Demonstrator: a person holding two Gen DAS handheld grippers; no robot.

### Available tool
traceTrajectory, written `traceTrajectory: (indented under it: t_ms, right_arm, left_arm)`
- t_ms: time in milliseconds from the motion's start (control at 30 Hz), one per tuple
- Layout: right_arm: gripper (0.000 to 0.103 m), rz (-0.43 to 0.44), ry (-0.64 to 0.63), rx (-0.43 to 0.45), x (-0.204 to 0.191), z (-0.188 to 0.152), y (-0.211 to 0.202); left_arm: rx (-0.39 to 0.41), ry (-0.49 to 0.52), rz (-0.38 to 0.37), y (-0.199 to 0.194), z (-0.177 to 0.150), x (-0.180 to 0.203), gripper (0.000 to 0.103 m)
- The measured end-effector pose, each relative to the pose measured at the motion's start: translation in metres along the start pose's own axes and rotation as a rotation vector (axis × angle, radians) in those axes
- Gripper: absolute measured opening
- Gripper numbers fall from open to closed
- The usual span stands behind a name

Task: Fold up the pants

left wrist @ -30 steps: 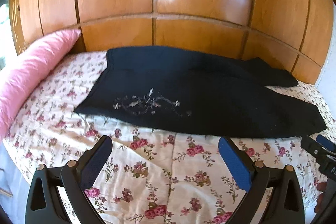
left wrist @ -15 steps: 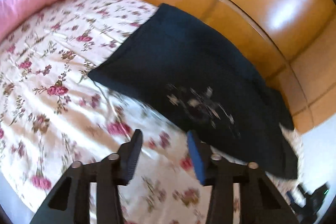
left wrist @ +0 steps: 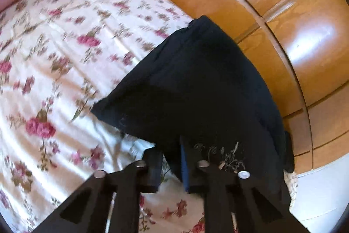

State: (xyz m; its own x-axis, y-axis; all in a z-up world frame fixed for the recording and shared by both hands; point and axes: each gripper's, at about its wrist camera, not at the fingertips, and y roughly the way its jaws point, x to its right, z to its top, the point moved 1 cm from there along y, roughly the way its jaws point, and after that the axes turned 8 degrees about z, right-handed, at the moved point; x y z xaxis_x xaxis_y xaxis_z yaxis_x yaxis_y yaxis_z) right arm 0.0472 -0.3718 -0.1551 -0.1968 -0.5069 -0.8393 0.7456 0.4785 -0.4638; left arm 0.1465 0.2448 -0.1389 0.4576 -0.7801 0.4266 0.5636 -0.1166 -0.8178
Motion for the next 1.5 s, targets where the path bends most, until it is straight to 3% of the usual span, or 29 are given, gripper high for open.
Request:
traceTrajectory:
  t_ms: [167, 267, 367, 533, 800, 1033, 1133, 1200, 1300, 1433, 1500]
  right_arm:
    - [0.042, -0.010, -0.011, -0.005, -0.002, 0.014, 0.016]
    - [0.011, -0.060, -0.042, -0.011, -0.005, 0.021, 0.024]
    - [0.009, -0.087, -0.108, 0.008, -0.017, 0.017, 0.013]
    - [0.008, -0.082, -0.199, 0.023, -0.040, 0.005, -0.016]
    - [0.008, -0.112, -0.247, -0.073, -0.033, -0.049, -0.051]
    - [0.010, -0.140, -0.226, -0.128, -0.009, -0.076, -0.063]
    - [0.019, -0.116, -0.197, -0.129, -0.002, -0.071, -0.071]
    - [0.033, -0.143, -0.198, -0.087, 0.003, -0.064, -0.087]
    - [0.035, -0.198, -0.138, 0.018, 0.021, -0.046, -0.117]
    - [0.039, -0.337, -0.010, 0.209, 0.062, -0.002, -0.159]
    - [0.039, -0.361, 0.024, 0.258, 0.075, 0.014, -0.167]
  left_arm:
    - [0.052, 0.027, -0.013, -0.016, 0.005, 0.008, 0.006]
    - [0.076, 0.036, -0.015, -0.025, 0.009, 0.012, 0.006]
    - [0.106, 0.044, -0.011, -0.041, 0.008, 0.010, 0.006]
    - [0.161, 0.039, -0.010, -0.073, 0.001, 0.005, 0.006]
    - [0.178, 0.020, 0.012, -0.121, -0.039, -0.039, 0.006]
    - [0.082, -0.057, 0.071, -0.102, -0.078, -0.081, 0.006]
    - [0.059, -0.027, 0.127, -0.088, -0.078, -0.079, 0.009]
    - [0.053, -0.024, 0.160, -0.084, -0.076, -0.078, 0.014]
    - [0.053, -0.038, 0.170, -0.085, -0.072, -0.082, 0.024]
    - [0.091, -0.052, 0.242, -0.098, -0.070, -0.093, 0.027]
    - [0.116, -0.063, 0.268, -0.107, -0.069, -0.097, 0.027]
